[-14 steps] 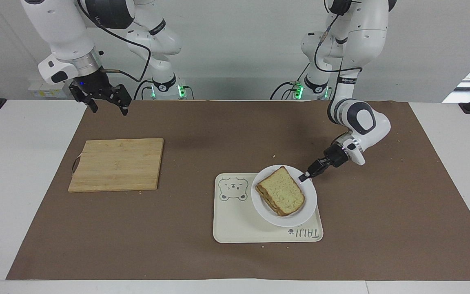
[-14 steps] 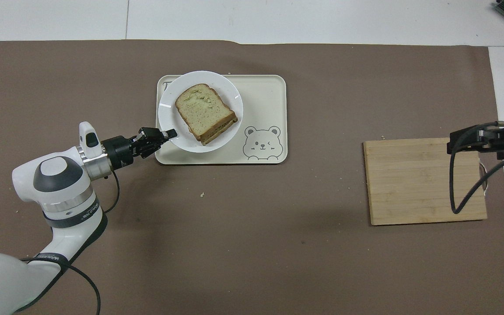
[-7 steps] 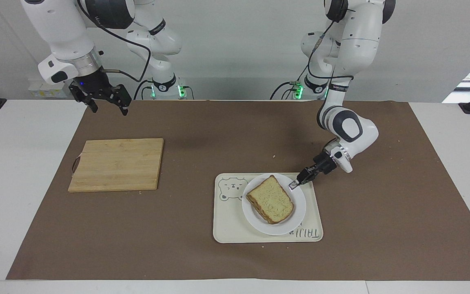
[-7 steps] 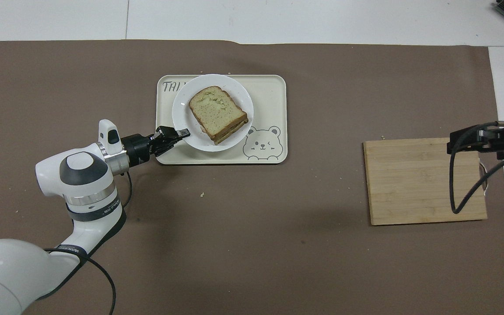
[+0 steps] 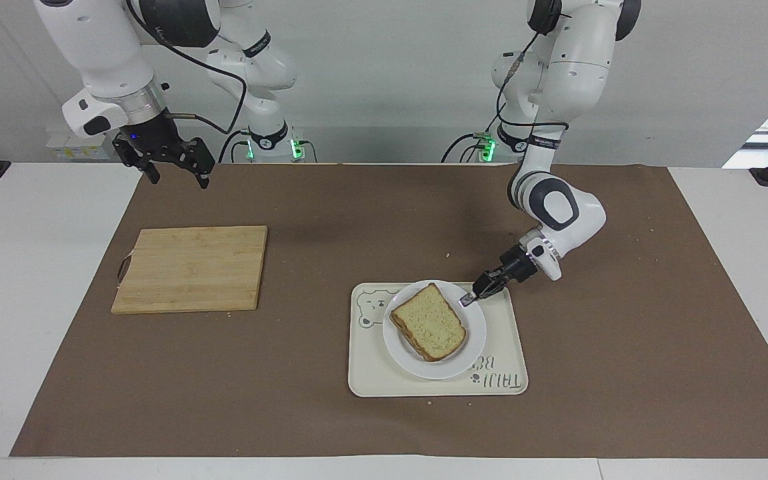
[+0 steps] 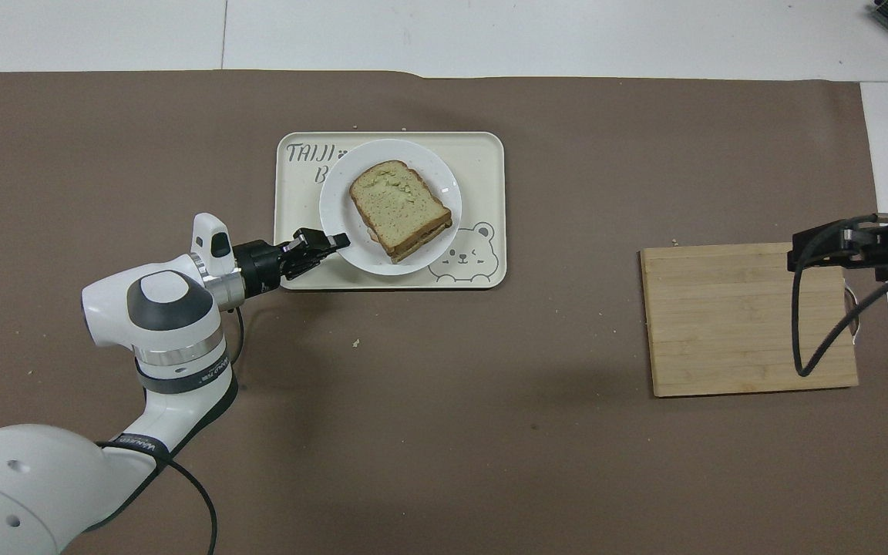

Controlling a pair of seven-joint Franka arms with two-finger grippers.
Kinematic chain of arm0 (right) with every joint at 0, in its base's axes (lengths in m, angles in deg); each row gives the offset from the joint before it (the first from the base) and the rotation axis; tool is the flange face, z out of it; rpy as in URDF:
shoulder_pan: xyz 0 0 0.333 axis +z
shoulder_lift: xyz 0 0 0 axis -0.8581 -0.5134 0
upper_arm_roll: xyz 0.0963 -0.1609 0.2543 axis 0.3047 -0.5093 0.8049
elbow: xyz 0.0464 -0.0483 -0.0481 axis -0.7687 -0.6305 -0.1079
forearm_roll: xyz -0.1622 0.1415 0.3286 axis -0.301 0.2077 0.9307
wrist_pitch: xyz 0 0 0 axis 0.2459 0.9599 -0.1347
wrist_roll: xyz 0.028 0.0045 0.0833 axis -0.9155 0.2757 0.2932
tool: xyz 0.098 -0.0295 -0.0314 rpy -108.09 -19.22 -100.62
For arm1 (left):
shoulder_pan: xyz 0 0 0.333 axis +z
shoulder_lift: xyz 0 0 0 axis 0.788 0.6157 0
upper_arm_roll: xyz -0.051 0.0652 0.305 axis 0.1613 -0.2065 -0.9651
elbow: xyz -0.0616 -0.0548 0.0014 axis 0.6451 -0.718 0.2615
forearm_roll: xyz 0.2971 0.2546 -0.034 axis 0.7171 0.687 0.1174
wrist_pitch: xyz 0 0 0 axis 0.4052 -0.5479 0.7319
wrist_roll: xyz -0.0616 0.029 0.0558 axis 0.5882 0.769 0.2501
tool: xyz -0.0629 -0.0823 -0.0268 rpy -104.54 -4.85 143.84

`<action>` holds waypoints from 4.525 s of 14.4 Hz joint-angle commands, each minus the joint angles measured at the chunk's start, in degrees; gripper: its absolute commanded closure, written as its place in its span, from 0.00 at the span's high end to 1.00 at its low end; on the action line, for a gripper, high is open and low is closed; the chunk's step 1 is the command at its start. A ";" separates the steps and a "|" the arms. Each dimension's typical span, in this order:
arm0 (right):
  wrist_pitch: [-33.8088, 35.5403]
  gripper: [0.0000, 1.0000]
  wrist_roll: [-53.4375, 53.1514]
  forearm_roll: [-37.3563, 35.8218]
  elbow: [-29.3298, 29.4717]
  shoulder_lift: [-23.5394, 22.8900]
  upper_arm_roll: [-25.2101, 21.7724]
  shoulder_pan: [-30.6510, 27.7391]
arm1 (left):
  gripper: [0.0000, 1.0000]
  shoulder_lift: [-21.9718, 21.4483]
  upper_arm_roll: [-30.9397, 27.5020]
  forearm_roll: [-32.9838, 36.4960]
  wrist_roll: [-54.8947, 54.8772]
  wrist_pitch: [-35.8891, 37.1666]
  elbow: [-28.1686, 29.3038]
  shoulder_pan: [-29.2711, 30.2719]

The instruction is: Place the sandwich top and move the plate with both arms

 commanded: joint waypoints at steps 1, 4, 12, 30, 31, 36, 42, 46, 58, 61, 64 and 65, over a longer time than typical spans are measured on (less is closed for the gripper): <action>-0.12 1.00 0.30 1.14 0.40 -0.20 0.18 -0.61 | 0.20 0.04 -0.43 3.03 1.01 -1.37 -1.94 -0.64; -0.12 1.00 0.30 1.14 0.40 -0.20 0.18 -0.61 | 0.34 -0.39 -0.61 6.19 0.92 -2.50 -2.29 -0.64; -0.12 1.00 0.30 1.14 0.40 -0.20 0.18 -0.61 | 0.78 -4.00 -1.14 17.53 1.01 -7.17 -2.82 0.06; -0.12 1.00 0.30 1.14 0.40 -0.20 0.18 -0.61 | 1.00 -7.78 -11.05 57.75 13.65 8.60 -12.55 0.59; -0.12 1.00 0.30 1.14 0.40 -0.20 0.18 -0.61 | 1.00 -7.78 -12.11 63.28 15.49 13.52 -15.19 0.50; -0.12 1.00 0.30 1.14 0.40 -0.20 0.18 -0.61 | 1.00 -12.68 -12.39 88.68 17.97 30.94 -24.08 0.50; -0.12 1.00 0.30 1.14 0.40 -0.20 0.18 -0.61 | 1.00 -19.89 -12.13 97.26 23.38 47.30 -30.68 -0.11; -0.12 1.00 0.30 1.14 0.40 -0.20 0.18 -0.61 | 1.00 -23.34 -11.51 97.34 33.79 49.08 -31.12 -0.64; -0.12 1.00 0.30 1.14 0.40 -0.20 0.18 -0.61 | 1.00 -21.22 -12.56 95.77 33.26 56.29 -38.71 0.24; -0.12 1.00 0.30 1.14 0.40 -0.20 0.18 -0.61 | 1.00 -24.73 -12.74 95.77 33.09 52.26 -30.09 0.42; -0.12 1.00 0.30 1.14 0.40 -0.20 0.18 -0.61 | 1.00 -25.88 -12.83 95.77 33.09 50.40 -26.56 1.12; -0.12 1.00 0.30 1.14 0.40 -0.20 0.18 -0.61 | 1.00 -25.88 -12.83 95.77 33.00 50.31 -26.47 1.12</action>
